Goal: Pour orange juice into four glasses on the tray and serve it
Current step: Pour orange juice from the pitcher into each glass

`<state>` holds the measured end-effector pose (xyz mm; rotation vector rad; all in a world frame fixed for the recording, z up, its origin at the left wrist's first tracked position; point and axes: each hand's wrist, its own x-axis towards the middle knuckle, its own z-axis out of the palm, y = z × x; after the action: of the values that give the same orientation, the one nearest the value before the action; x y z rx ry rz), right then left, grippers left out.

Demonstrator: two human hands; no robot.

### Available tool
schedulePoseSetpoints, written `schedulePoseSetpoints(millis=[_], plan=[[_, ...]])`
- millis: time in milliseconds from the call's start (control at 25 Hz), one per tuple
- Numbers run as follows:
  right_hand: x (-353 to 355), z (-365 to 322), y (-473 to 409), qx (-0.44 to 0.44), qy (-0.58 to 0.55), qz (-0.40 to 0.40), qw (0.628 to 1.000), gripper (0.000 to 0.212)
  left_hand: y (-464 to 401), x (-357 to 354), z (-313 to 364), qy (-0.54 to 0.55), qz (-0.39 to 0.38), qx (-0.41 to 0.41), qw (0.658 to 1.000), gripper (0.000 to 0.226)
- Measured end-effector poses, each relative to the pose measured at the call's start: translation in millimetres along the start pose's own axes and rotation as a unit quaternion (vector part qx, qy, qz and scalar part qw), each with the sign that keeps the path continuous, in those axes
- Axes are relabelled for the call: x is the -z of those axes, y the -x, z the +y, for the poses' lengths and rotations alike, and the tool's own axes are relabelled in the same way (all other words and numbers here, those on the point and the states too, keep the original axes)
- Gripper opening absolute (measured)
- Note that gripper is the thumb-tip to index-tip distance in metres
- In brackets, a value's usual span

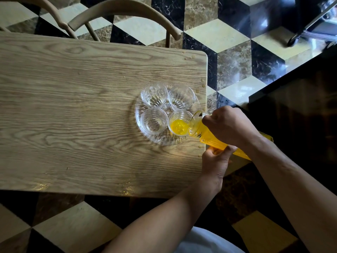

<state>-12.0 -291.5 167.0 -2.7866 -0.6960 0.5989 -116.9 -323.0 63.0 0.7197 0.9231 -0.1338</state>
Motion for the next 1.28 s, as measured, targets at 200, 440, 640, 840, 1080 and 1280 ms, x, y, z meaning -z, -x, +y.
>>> schedulePoseSetpoints(millis=[200,440,640,840,1080,1280], plan=[[0,-1,2,0.006,0.0,0.004,1.0,0.05,1,1,-2,-0.003,-0.001,0.012,1.0,0.057],[-2,-3,2,0.003,0.009,0.003,1.0,0.049,1,1,-5,0.007,0.0,0.012,1.0,0.058],[-1,-5,0,0.002,0.017,0.002,1.0,0.05,2,-1,-2,0.01,0.001,0.016,1.0,0.059],[2,-6,-1,0.002,0.011,0.0,1.0,0.052,4,-2,1,0.008,0.001,0.015,1.0,0.059],[4,-8,-3,-0.004,0.017,-0.007,1.0,0.05,6,-2,6,0.011,0.002,0.016,1.0,0.054],[5,-12,-4,-0.004,0.012,-0.021,1.0,0.048,9,-2,10,0.02,0.003,0.016,1.0,0.057]])
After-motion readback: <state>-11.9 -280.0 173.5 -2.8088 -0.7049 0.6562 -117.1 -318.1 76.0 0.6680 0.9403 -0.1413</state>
